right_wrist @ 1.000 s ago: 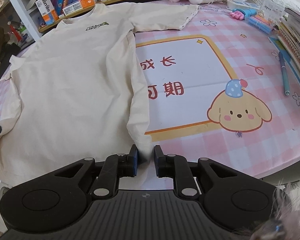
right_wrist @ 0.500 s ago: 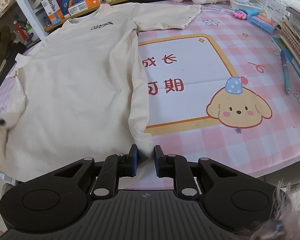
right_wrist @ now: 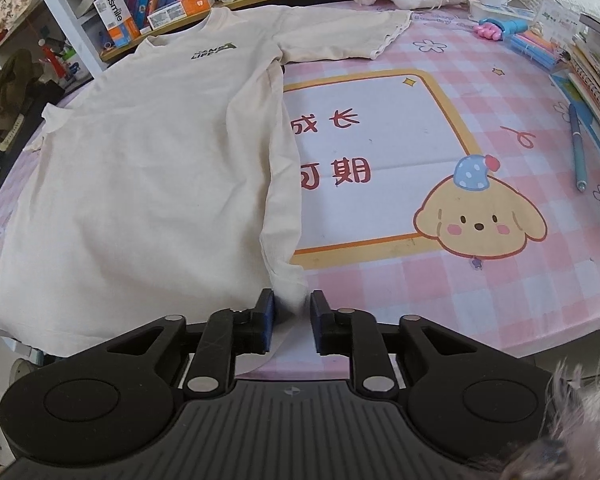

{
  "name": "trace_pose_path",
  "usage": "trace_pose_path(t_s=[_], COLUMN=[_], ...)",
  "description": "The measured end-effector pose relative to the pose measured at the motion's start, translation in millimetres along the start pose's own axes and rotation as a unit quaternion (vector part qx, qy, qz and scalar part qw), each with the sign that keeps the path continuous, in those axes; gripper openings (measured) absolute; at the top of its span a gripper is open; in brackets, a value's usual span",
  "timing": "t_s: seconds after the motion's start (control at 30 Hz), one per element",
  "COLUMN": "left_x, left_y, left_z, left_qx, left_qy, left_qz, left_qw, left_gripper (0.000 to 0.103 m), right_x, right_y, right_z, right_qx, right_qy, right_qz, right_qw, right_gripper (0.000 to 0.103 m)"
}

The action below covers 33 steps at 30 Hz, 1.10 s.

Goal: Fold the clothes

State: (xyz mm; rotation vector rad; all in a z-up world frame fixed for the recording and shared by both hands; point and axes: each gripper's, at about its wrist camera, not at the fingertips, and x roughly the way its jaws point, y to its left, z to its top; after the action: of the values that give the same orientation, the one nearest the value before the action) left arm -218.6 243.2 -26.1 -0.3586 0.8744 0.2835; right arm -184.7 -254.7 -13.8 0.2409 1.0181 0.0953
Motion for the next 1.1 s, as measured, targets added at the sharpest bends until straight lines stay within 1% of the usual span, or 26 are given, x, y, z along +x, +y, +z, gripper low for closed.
trace_pose_path(t_s=[0.1, 0.23, 0.33, 0.37, 0.4, 0.43, 0.47, 0.57, 0.6, 0.63, 0.67, 0.7, 0.73, 0.77, 0.8, 0.83, 0.87, 0.9, 0.93, 0.97, 1.0, 1.03, 1.1], left_x=[14, 28, 34, 35, 36, 36, 36, 35, 35, 35, 34, 33, 33, 33, 33, 34, 35, 36, 36, 35, 35, 35, 34], left_y=[-3, -14, -20, -20, -20, -21, -22, -21, -20, -19, -19, -18, -16, -15, -14, -12, -9, -5, -2, 1, 3, 4, 3], left_z=[14, 21, 21, 20, 18, 18, 18, 19, 19, 19, 18, 19, 19, 20, 21, 22, 24, 27, 29, 31, 33, 33, 34], left_qx=[0.041, 0.088, 0.108, 0.112, 0.116, 0.120, 0.122, 0.124, 0.125, 0.126, 0.127, 0.127, 0.125, 0.123, 0.121, 0.120, 0.117, 0.112, 0.108, 0.104, 0.102, 0.101, 0.102], left_qy=[-0.004, 0.010, 0.020, 0.023, 0.025, 0.024, 0.024, 0.024, 0.024, 0.024, 0.024, 0.025, 0.026, 0.026, 0.026, 0.026, 0.026, 0.025, 0.025, 0.024, 0.024, 0.025, 0.027], left_qz=[0.018, 0.022, 0.021, 0.021, 0.021, 0.022, 0.021, 0.016, 0.015, 0.013, 0.012, 0.008, 0.005, 0.004, 0.007, 0.018, 0.029, 0.035, 0.039, 0.042, 0.040, 0.032, 0.009], left_qw=[0.9990, 0.9958, 0.9938, 0.9932, 0.9927, 0.9923, 0.9920, 0.9918, 0.9917, 0.9916, 0.9915, 0.9915, 0.9918, 0.9921, 0.9922, 0.9922, 0.9924, 0.9928, 0.9931, 0.9934, 0.9936, 0.9940, 0.9944], left_gripper=[0.050, 0.050, 0.049, 0.049, 0.048, 0.048, 0.047, 0.042, 0.039, 0.033, 0.028, 0.018, 0.011, 0.011, 0.004, 0.000, 0.000, 0.000, 0.000, 0.000, 0.000, 0.000, 0.001], right_x=[-3, -5, -2, -1, -3, -4, -8, -32, -38, -39, -37, -32, -27, -23, -21, -19, -18, -18, -20, -22, -24, -25, -25], right_y=[-3, -7, -6, -4, 0, 3, 5, 3, 1, -3, -7, -8, -10, -10, -9, -8, -7, -7, -6, -7, -9, -12, -16], right_z=[-2, -4, 1, 2, 4, 5, 7, 12, 13, 15, 16, 15, 14, 10, 6, 2, -2, -5, -7, -7, -6, -3, 3], right_qx=[0.008, 0.017, -0.004, -0.013, -0.025, -0.037, -0.036, 0.030, 0.052, 0.072, 0.081, 0.081, 0.080, 0.075, 0.066, 0.056, 0.046, 0.034, 0.023, 0.016, 0.018, 0.019, 0.009], right_qy=[-0.008, -0.021, -0.033, -0.030, -0.023, -0.016, -0.015, -0.036, -0.043, -0.049, -0.050, -0.044, -0.034, -0.020, -0.010, 0.001, 0.010, 0.015, 0.016, 0.009, -0.001, -0.013, -0.036], right_qz=[0.002, 0.005, 0.005, 0.009, 0.018, 0.027, 0.039, 0.094, 0.102, 0.084, 0.057, 0.036, 0.023, 0.025, 0.032, 0.039, 0.051, 0.072, 0.089, 0.094, 0.086, 0.074, 0.049], right_qw=[1.000, 1.000, 0.999, 0.999, 0.999, 0.999, 0.998, 0.994, 0.993, 0.993, 0.994, 0.995, 0.996, 0.997, 0.997, 0.998, 0.998, 0.997, 0.996, 0.995, 0.996, 0.997, 0.998], right_gripper=[0.025, 0.028, 0.028, 0.026, 0.010, 0.006, 0.006, 0.006, 0.006, 0.006, 0.006, 0.007, 0.007, 0.011, 0.014, 0.021, 0.024, 0.030, 0.031, 0.031, 0.031, 0.035, 0.037])
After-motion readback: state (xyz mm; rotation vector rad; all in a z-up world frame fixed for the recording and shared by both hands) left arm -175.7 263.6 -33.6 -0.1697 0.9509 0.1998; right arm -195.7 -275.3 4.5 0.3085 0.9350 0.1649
